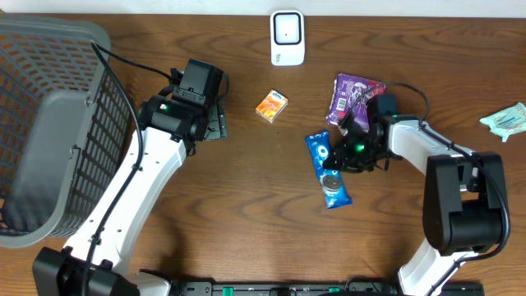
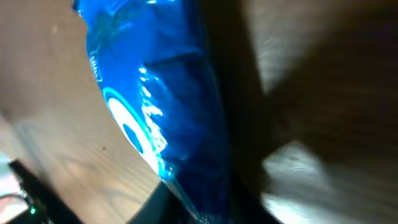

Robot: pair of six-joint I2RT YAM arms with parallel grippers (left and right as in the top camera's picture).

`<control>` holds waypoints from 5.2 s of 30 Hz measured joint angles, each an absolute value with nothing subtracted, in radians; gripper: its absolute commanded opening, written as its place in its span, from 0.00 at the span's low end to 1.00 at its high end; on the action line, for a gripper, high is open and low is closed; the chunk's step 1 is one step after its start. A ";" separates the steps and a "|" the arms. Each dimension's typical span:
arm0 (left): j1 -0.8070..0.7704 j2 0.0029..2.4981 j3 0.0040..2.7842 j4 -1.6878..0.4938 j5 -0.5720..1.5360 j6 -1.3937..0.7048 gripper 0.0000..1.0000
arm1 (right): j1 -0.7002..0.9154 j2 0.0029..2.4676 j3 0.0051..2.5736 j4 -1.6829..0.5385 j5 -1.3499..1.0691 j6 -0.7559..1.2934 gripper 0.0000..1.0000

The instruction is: Scan the item barcode

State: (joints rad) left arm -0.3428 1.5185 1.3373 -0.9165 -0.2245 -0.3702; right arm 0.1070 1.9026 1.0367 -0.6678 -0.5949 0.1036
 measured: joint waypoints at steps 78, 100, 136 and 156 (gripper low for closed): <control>-0.343 1.518 1.337 -0.916 -0.224 -0.370 0.86 | 0.025 2.284 2.152 -0.474 -0.304 0.675 0.01; -0.343 1.518 1.337 -0.916 -0.224 -0.370 0.86 | -0.501 2.202 2.177 -0.971 -0.017 0.200 0.36; -0.343 1.518 1.337 -0.916 -0.224 -0.370 0.86 | -0.258 2.204 1.631 -0.940 -0.714 0.063 0.78; -0.343 1.518 1.337 -0.916 -0.224 -0.370 0.86 | -0.249 2.201 1.658 -0.907 -0.715 0.113 0.01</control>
